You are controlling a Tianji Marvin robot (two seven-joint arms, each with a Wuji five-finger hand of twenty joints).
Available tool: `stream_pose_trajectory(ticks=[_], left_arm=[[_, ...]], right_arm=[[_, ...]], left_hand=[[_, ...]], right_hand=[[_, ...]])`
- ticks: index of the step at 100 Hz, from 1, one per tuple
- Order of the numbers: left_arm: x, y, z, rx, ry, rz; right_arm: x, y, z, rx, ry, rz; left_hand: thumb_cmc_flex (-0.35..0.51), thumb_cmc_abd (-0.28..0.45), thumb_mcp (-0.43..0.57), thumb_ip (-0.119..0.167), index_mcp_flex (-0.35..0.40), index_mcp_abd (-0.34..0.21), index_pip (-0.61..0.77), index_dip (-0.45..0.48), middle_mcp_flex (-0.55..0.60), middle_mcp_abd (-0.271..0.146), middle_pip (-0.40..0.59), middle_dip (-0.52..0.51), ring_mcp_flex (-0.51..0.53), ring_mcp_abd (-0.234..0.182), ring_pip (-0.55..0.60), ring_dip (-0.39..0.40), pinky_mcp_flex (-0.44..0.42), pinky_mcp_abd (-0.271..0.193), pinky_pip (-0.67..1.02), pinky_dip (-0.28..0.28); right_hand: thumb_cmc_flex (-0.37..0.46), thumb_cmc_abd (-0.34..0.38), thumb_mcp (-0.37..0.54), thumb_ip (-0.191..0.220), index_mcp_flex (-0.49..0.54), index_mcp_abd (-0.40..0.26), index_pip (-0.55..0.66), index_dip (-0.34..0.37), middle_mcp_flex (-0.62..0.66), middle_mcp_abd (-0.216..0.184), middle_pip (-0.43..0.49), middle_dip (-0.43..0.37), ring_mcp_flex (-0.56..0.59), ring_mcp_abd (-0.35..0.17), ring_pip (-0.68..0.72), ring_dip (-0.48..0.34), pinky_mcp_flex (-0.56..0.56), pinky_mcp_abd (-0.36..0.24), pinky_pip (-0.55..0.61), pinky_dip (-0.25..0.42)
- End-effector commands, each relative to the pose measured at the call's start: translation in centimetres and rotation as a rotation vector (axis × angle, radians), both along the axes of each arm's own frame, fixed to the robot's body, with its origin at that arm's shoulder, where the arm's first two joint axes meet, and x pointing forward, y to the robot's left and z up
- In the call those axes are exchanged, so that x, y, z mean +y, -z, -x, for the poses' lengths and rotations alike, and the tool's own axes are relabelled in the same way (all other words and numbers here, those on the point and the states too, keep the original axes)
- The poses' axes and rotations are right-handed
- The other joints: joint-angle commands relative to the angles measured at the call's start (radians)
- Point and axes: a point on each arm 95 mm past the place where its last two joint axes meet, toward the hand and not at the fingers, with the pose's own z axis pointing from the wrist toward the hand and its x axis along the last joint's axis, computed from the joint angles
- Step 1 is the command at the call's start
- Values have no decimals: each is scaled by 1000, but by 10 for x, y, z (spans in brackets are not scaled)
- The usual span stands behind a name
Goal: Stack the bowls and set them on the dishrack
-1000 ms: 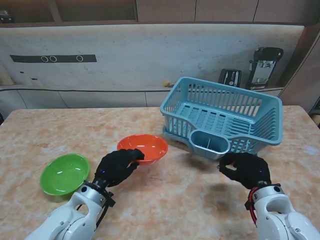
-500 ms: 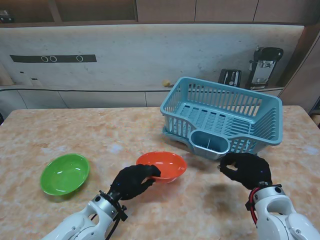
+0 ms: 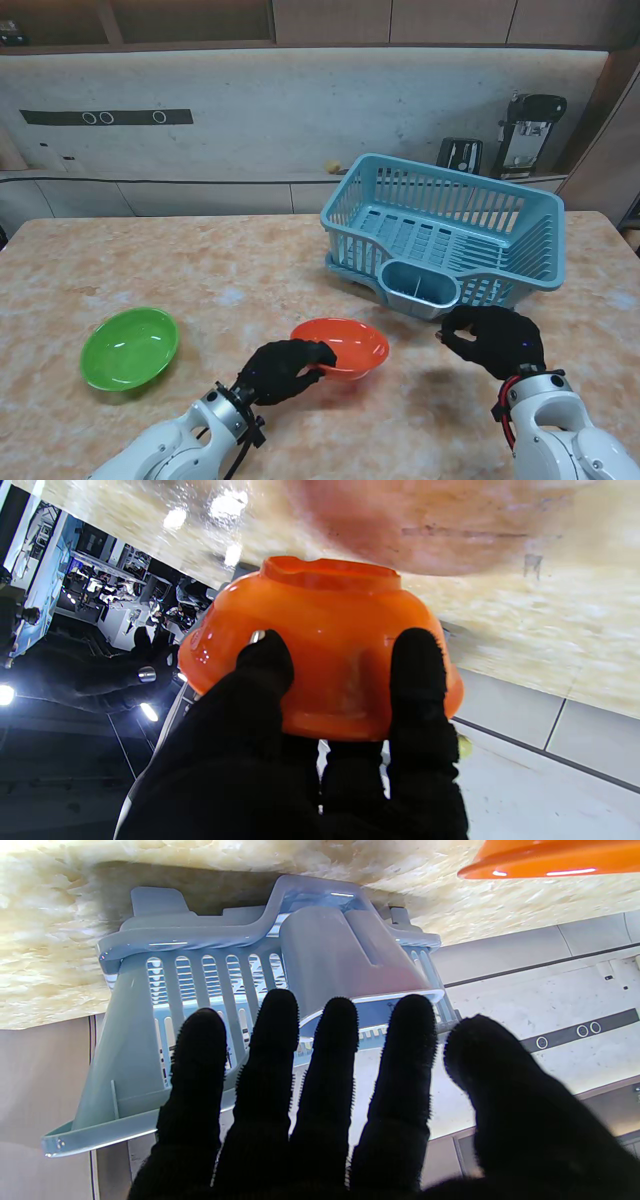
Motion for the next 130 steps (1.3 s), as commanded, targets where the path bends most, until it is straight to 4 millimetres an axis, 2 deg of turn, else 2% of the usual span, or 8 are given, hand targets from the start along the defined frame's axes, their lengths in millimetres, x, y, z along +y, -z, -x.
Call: stream_pose_trajectory(ticks=[1, 62, 78, 89, 97, 100, 103, 130], left_arm=[[-2, 2, 0, 15, 15, -8], [13, 14, 4, 109, 48, -110], [16, 11, 9, 126, 62, -150], [18, 11, 11, 144, 67, -159], [20, 11, 12, 152, 72, -168], [21, 10, 12, 152, 74, -171], [21, 10, 12, 151, 76, -174], [30, 7, 16, 149, 82, -199]], right_arm=[[2, 3, 4, 16, 0, -7], [3, 2, 3, 20, -7, -7], [4, 3, 2, 24, -7, -9], [4, 3, 2, 24, -8, -9], [4, 3, 2, 24, -9, -9], [4, 3, 2, 24, -9, -9], [4, 3, 2, 24, -8, -9], [4, 3, 2, 24, -8, -9]], left_hand=[[82, 58, 52, 34, 41, -101, 71, 41, 15, -24, -19, -5, 57, 3, 10, -8, -18, -99, -34, -11], [82, 44, 24, 46, 52, -87, 13, -46, 12, -27, -83, -73, 42, 10, -54, -90, -56, -81, -18, 9], [-73, -11, 38, 59, 4, -62, -103, -181, -82, -15, -71, -229, -22, 7, -101, -233, -144, -24, -11, 67], [-131, -28, -41, 67, -6, -44, -172, -198, -162, -12, 14, -493, -50, 10, -132, -261, -175, 2, -18, 86], [-172, -14, -90, 64, -11, -39, -203, -203, -178, -11, -3, -546, -67, 10, -149, -272, -198, 17, -24, 89], [-62, 56, -353, 105, -6, -37, -234, -185, -183, -11, -7, -562, -74, 11, -154, -281, -203, 20, -28, 99], [-62, 75, -408, 111, -10, -31, -237, -189, -190, -10, -16, -566, -83, 11, -160, -284, -211, 29, -31, 98], [-313, 160, -427, 133, 2, -15, -306, -183, -230, -9, -87, -624, -146, 30, -207, -309, -313, 105, -38, 123]], right_hand=[[-13, 24, -15, 13, 13, -13, 12, 10, 13, -6, 6, 11, 1, -9, -8, 8, -7, 10, -7, -7], [-13, 23, -15, 13, 13, -15, 12, 10, 13, -7, 6, 11, 1, -9, -8, 8, -10, 8, -8, -8], [-13, 24, -14, 13, 13, -14, 12, 10, 14, -7, 6, 11, 1, -10, -8, 8, -8, 9, -6, -8], [-13, 23, -15, 13, 12, -16, 11, 10, 13, -7, 6, 12, 1, -9, -8, 8, -8, 10, -7, -8], [-13, 24, -15, 13, 13, -14, 12, 10, 13, -8, 6, 11, 1, -8, -8, 8, -10, 10, -7, -8], [-13, 23, -15, 13, 14, -14, 13, 11, 13, -7, 6, 11, 1, -8, -8, 8, -9, 10, -7, -8], [-13, 23, -15, 13, 13, -15, 12, 10, 14, -6, 6, 11, 1, -10, -8, 8, -9, 9, -7, -8], [-13, 24, -15, 13, 12, -16, 11, 10, 13, -6, 6, 11, 1, -11, -8, 8, -9, 9, -7, -8]])
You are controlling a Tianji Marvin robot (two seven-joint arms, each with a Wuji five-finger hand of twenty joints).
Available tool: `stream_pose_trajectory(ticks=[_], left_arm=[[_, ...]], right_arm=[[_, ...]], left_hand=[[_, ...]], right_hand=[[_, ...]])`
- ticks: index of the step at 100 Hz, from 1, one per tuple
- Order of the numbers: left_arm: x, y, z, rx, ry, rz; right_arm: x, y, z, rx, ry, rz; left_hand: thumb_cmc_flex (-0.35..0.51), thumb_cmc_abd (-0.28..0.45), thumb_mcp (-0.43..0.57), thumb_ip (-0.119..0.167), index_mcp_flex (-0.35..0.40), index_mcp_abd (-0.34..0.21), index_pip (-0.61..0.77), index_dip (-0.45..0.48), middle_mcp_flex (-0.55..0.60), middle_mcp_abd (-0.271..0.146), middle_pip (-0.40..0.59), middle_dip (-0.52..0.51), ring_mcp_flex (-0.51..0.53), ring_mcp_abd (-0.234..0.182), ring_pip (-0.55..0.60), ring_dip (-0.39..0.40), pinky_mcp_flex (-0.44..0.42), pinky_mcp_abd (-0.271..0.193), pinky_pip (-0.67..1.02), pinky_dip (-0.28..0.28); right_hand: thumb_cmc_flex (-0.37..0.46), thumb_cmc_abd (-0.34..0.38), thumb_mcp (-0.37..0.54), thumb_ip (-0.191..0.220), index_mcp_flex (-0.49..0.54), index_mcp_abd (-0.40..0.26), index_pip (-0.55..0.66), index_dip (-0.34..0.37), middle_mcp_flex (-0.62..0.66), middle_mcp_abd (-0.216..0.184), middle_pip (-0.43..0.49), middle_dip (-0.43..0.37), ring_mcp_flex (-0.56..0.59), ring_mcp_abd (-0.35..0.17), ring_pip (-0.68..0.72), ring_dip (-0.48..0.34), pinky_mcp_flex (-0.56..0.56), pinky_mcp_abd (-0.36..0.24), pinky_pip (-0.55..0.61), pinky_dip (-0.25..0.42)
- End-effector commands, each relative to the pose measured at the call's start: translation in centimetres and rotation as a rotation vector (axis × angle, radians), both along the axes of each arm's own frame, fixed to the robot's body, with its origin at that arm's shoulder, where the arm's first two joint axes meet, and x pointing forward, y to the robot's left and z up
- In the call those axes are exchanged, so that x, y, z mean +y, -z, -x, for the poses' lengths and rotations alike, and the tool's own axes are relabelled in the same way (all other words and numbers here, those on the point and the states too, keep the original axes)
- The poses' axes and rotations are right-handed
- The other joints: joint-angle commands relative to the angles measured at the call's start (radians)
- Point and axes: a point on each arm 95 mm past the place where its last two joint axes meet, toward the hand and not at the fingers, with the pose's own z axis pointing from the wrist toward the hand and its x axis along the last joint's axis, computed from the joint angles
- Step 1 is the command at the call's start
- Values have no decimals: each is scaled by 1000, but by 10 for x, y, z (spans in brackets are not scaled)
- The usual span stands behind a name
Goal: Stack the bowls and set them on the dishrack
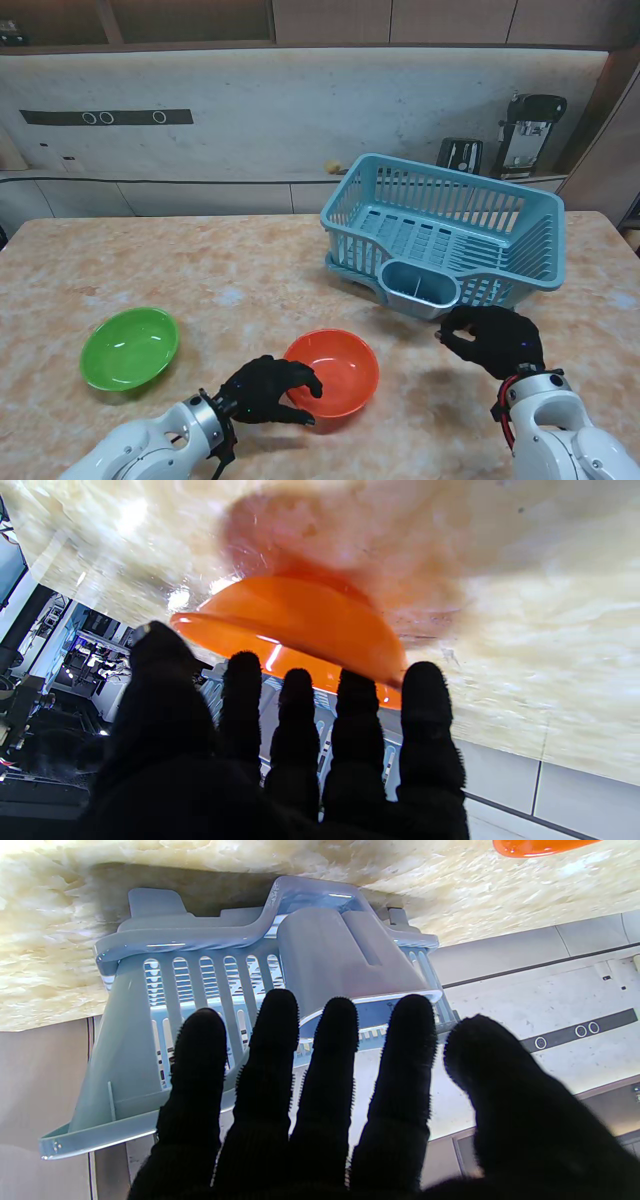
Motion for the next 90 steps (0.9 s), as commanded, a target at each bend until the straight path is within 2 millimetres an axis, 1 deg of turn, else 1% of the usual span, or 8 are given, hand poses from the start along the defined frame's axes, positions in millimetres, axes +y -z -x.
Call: stream_pose_trajectory(ticks=[1, 10, 23, 27, 42, 57, 69, 90], left_arm=[[1, 1, 5, 1, 6, -9], [4, -1, 6, -17, -10, 4], [6, -7, 7, -48, -49, 31], [8, -10, 7, -65, -62, 36], [17, -21, 6, -128, -125, 40], [33, -30, 4, -171, -197, 24], [49, -36, 2, -192, -270, 3], [83, -45, 0, -219, -387, -64]], right_arm=[[3, 3, 2, 21, -5, -6], [3, 3, 2, 21, -5, -6], [3, 3, 2, 21, -5, -6], [3, 3, 2, 21, -5, -6], [3, 3, 2, 21, -5, -6], [3, 3, 2, 21, -6, -6], [4, 3, 2, 25, -12, -5], [5, 3, 1, 28, -15, -5]], left_hand=[[-40, 45, -16, 44, -5, 11, -17, 4, -45, -3, -17, -18, -31, 11, -16, -11, -25, 26, 10, 20], [-64, 65, -14, 43, 3, 5, -18, 6, -39, -2, -19, -19, -28, 16, -15, -9, -30, 32, 18, 26], [-46, 70, -3, 36, 14, 1, -3, 24, -19, -3, -11, -12, -7, 18, 5, 7, -15, 20, 50, 47], [-32, 68, -8, 27, 14, -1, 2, 32, -11, 0, -6, -8, 0, 18, 12, 13, -7, 7, 57, 50], [12, 57, -16, 18, 13, 1, 7, 35, 14, -7, 18, 7, 40, 14, 45, 29, 47, -83, 65, 44], [25, 54, -18, 19, 2, 3, 0, 27, 12, -10, 19, 7, 41, 9, 48, 26, 56, -117, 55, 33], [24, 57, -13, 31, 2, 23, -23, 7, 6, -7, 14, 1, 38, 3, 38, 10, 58, -144, 24, 10], [18, 62, 2, 50, -1, 51, -63, -22, -11, 5, -8, -20, 17, 0, 15, -17, 39, -162, -29, -18]], right_hand=[[-13, 23, -15, 13, 12, -16, 11, 9, 13, -5, 6, 11, 1, -11, -8, 8, -9, 8, -7, -8], [-13, 24, -15, 13, 13, -16, 12, 10, 13, -7, 6, 11, 1, -8, -8, 8, -8, 9, -7, -8], [-13, 24, -14, 13, 14, -14, 12, 9, 13, -6, 6, 11, 1, -8, -8, 8, -10, 9, -8, -8], [-13, 24, -14, 14, 13, -14, 12, 9, 13, -8, 6, 11, 1, -9, -8, 8, -9, 9, -7, -8], [-13, 24, -15, 13, 13, -15, 12, 9, 14, -6, 6, 11, 1, -9, -8, 8, -10, 8, -7, -8], [-13, 24, -15, 13, 13, -13, 11, 9, 13, -5, 6, 11, 1, -9, -8, 8, -9, 9, -7, -8], [-13, 24, -15, 13, 13, -14, 11, 9, 13, -7, 6, 11, 0, -10, -9, 8, -10, 10, -7, -8], [-13, 24, -15, 13, 13, -14, 11, 9, 14, -6, 6, 11, 1, -9, -8, 8, -9, 9, -7, -8]])
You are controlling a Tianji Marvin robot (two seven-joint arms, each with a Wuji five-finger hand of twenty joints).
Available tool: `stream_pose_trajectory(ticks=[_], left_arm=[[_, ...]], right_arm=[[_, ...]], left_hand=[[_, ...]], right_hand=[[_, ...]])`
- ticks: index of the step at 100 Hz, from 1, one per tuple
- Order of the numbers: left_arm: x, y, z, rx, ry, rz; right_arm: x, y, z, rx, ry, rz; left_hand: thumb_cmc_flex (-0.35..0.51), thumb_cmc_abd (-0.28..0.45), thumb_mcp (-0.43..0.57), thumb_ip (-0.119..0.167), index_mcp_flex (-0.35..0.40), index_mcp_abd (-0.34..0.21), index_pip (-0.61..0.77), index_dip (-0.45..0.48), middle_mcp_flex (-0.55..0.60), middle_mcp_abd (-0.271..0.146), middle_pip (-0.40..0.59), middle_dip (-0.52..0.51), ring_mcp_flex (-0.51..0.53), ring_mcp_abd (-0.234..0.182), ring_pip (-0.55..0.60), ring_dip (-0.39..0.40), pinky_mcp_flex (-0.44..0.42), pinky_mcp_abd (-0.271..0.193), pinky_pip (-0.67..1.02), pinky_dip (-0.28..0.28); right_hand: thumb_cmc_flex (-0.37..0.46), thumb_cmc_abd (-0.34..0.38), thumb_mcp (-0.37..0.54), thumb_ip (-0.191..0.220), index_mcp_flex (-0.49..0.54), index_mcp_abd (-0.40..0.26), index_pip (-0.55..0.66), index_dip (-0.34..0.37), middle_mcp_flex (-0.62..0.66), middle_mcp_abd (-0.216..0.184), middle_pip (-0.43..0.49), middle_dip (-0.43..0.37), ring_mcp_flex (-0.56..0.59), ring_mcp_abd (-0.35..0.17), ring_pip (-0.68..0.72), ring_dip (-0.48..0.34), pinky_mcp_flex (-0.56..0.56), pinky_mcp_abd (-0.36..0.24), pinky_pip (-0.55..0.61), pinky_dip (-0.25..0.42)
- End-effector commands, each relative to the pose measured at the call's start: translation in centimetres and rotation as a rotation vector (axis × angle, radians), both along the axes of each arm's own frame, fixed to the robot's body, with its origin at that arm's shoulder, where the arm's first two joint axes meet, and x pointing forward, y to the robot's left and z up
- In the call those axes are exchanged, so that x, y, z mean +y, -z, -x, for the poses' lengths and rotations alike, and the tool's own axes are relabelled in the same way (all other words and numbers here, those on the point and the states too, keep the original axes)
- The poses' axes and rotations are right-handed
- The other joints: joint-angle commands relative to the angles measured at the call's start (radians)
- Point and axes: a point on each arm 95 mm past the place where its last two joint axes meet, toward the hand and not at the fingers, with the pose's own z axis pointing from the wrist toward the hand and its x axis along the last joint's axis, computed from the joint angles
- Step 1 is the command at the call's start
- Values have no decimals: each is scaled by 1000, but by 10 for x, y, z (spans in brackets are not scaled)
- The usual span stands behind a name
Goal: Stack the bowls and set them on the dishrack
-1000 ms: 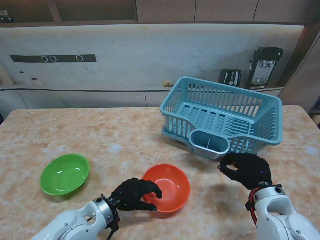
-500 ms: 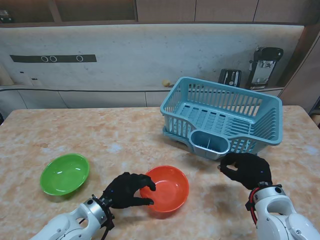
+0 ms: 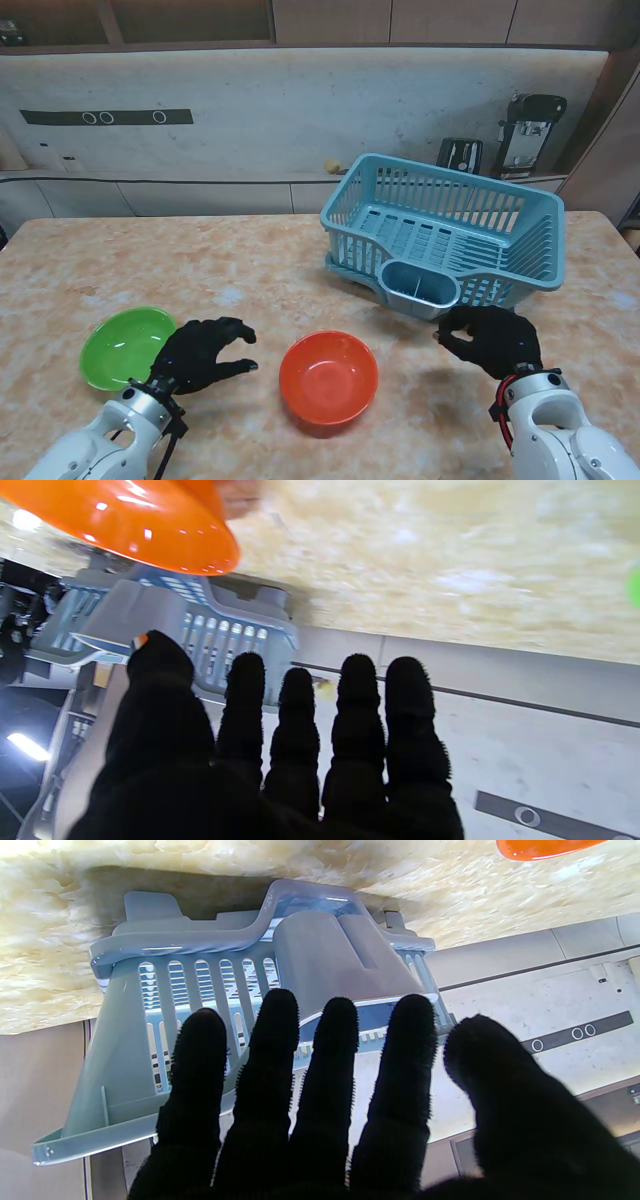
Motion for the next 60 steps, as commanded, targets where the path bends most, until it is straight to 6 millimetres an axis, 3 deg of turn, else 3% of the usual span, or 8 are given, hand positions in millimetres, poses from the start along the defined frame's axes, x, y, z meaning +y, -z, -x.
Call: stream_pose_trajectory(ticks=[1, 22, 49, 60], left_arm=[[13, -3, 1, 4, -38, -45], [45, -4, -1, 12, -148, -99], [77, -5, -3, 32, -263, -142], [90, -7, -5, 50, -312, -171]], right_arm=[[3, 3, 2, 21, -7, -4], [4, 3, 1, 24, -12, -3], [6, 3, 0, 31, -11, 3], [7, 4, 0, 35, -15, 5]], left_hand=[[19, 24, 3, 50, -2, 17, -25, -29, -15, 4, -19, -22, -12, -10, -15, -19, -14, -32, -29, -17], [22, 11, 10, 55, -21, 39, -77, -63, -47, 14, -48, -51, -54, -17, -55, -50, -57, -16, -95, -43], [24, -7, 19, 63, -73, 64, -159, -105, -114, 13, -93, -93, -132, -38, -135, -110, -167, 87, -193, -66], [25, -21, 20, 65, -96, 73, -186, -117, -149, 15, -113, -108, -164, -36, -150, -121, -188, 101, -209, -68]], right_hand=[[-13, 24, -15, 13, 13, -13, 11, 9, 14, -6, 6, 11, 1, -9, -8, 8, -9, 9, -7, -8], [-14, 24, -15, 13, 12, -14, 11, 9, 13, -5, 6, 11, -1, -9, -9, 7, -10, 10, -8, -8], [-14, 24, -14, 13, 12, -16, 11, 9, 14, -7, 6, 11, 1, -10, -8, 8, -10, 10, -8, -8], [-14, 24, -14, 13, 12, -14, 11, 9, 13, -7, 6, 11, 0, -9, -9, 7, -10, 9, -8, -8]])
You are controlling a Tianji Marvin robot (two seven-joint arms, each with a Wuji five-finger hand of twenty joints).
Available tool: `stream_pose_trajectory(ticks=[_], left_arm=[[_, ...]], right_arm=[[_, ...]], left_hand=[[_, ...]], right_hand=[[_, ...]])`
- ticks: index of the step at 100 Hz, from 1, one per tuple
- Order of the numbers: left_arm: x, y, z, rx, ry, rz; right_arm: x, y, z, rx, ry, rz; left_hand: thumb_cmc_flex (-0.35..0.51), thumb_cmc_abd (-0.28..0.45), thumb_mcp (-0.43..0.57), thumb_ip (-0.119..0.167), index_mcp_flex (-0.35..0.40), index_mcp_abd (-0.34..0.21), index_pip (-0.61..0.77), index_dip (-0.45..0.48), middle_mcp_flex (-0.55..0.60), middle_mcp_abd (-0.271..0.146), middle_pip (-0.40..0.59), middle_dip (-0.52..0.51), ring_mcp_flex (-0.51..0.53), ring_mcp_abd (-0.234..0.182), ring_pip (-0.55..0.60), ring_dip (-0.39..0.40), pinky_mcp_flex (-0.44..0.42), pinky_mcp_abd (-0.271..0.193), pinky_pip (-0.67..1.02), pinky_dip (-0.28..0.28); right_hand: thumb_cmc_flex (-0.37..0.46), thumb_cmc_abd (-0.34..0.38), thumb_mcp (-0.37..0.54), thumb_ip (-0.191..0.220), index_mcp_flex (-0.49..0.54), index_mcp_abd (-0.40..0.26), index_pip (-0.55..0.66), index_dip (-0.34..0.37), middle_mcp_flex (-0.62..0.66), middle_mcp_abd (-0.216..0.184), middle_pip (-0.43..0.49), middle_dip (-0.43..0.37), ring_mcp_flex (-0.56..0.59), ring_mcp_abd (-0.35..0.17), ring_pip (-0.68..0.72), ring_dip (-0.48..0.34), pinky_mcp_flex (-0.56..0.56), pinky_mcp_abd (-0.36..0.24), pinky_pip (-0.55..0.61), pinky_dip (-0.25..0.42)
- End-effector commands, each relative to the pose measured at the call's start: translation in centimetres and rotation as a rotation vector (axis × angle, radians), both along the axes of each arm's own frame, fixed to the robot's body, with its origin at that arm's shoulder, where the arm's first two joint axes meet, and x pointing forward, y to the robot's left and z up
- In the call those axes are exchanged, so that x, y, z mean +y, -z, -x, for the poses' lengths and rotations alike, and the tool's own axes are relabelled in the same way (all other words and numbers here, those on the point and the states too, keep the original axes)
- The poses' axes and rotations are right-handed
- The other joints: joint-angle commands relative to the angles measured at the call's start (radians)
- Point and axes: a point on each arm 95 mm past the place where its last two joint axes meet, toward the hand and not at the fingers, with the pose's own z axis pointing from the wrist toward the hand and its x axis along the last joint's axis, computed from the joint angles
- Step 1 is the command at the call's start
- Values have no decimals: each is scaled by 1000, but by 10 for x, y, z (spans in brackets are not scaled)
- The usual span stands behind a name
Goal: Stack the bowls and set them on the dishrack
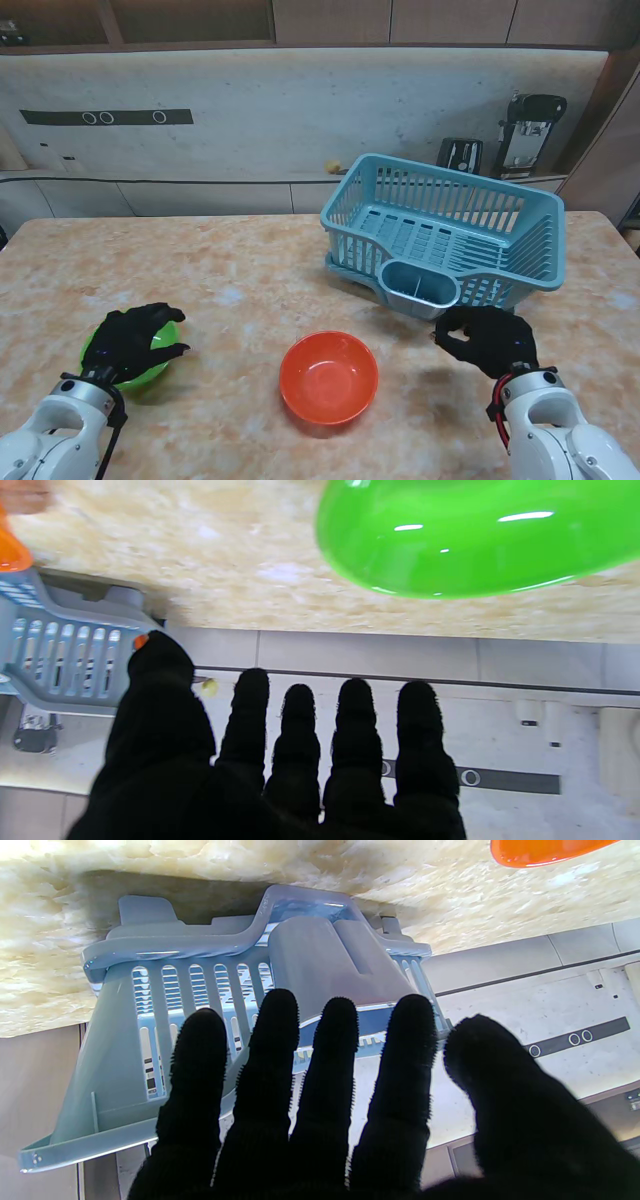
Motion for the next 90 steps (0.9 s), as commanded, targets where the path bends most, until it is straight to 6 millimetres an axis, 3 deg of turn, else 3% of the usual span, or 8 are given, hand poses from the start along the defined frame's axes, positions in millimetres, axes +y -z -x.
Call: stream_pose_trajectory(ticks=[1, 43, 68, 90], left_arm=[[12, 3, 1, 33, -42, -26], [54, 8, -5, 151, -222, -75], [66, 13, -14, 186, -296, -66], [72, 19, -27, 238, -353, -45]], right_arm=[[3, 3, 2, 23, -8, -1], [6, 4, 0, 43, -14, 4], [8, 4, 0, 53, -17, 8], [10, 4, -1, 62, -22, 13]], left_hand=[[24, -20, 20, 46, -39, 16, -30, -23, -56, 8, -28, -28, -34, -11, -16, -17, -27, 30, -25, -8], [1, -73, 46, 67, -139, 92, -201, -109, -182, 57, -100, -107, -143, 32, -44, -52, -71, 28, -68, -17], [-33, -72, 47, 72, -220, 136, -281, -141, -261, 87, -120, -119, -215, 82, -55, -62, -103, 45, -94, -27], [-48, -80, 53, 78, -230, 154, -313, -148, -288, 116, -136, -130, -226, 110, -50, -66, -105, 58, -95, -27]], right_hand=[[-13, 24, -14, 13, 12, -14, 12, 8, 13, -7, 6, 11, 0, -10, -9, 7, -10, 9, -8, -8], [-13, 25, -14, 14, 12, -15, 11, 8, 13, -8, 6, 11, 0, -10, -9, 7, -11, 9, -8, -8], [-14, 24, -14, 13, 12, -16, 12, 8, 12, -5, 6, 11, 0, -10, -9, 7, -9, 9, -8, -8], [-14, 24, -14, 13, 11, -16, 12, 8, 13, -8, 6, 11, 1, -10, -9, 7, -10, 9, -9, -8]])
